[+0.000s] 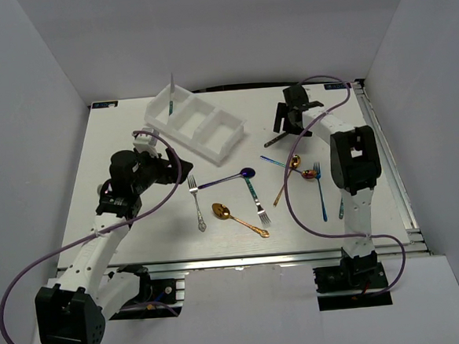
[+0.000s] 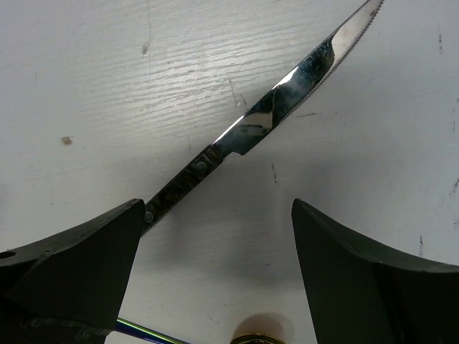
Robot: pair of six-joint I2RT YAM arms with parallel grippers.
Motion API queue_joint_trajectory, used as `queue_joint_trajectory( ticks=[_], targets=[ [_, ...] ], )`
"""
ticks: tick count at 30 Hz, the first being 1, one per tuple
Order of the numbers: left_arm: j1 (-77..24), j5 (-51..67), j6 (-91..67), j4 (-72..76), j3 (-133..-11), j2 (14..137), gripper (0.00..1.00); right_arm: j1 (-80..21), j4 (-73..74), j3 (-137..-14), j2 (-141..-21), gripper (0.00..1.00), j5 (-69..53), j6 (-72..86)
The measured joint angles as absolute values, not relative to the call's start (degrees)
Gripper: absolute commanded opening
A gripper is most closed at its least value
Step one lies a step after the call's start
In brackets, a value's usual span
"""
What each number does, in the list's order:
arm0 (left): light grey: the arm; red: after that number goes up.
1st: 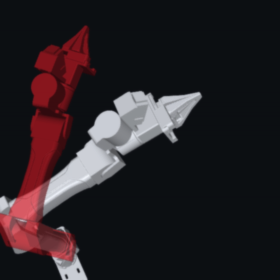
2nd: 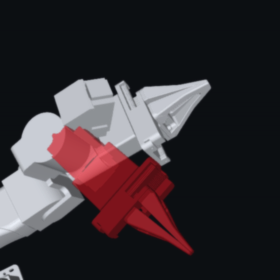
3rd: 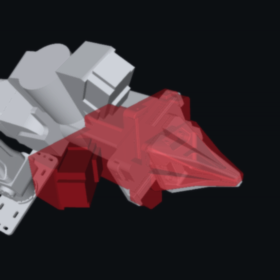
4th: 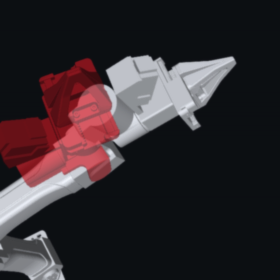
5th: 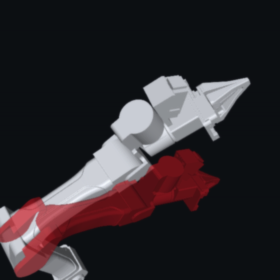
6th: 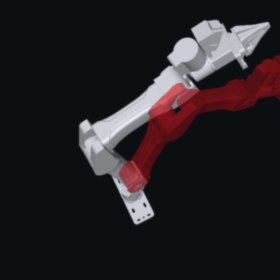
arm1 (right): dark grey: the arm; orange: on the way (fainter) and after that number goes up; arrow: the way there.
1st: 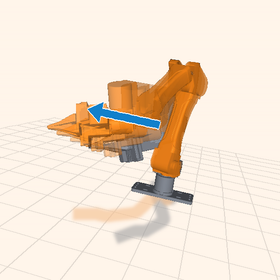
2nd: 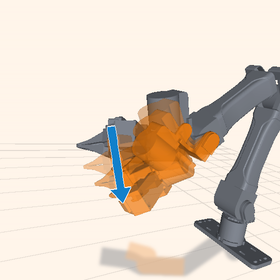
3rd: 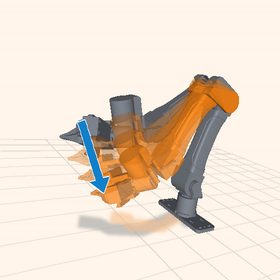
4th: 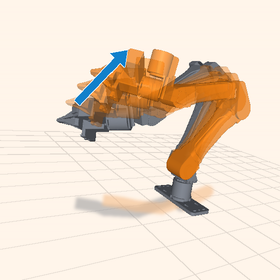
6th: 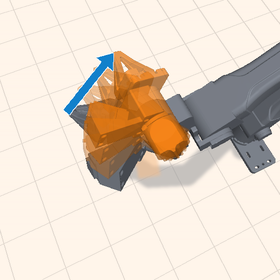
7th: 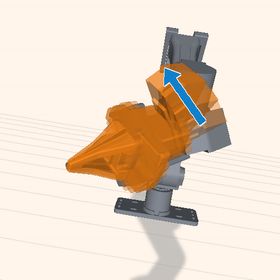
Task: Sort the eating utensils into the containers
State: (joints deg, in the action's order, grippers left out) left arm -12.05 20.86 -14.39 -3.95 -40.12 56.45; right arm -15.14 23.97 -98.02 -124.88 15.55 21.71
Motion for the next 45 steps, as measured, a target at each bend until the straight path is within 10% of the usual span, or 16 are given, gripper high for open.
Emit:
queue_joint_trajectory(
  ticks=[22, 45],
  targets=[
    [-11.77, 20.01, -14.37, -4.1, -40.12, 57.01, 0.98, -15.09, 22.46, -101.06, -129.19, 0.82, 17.26, 27.9],
    [-11.77, 19.42, -14.15, -4.12, -40.1, 56.88, 0.98, -12.03, 16.43, -93.62, -126.37, 0.39, 13.45, 27.33]
  ],
)
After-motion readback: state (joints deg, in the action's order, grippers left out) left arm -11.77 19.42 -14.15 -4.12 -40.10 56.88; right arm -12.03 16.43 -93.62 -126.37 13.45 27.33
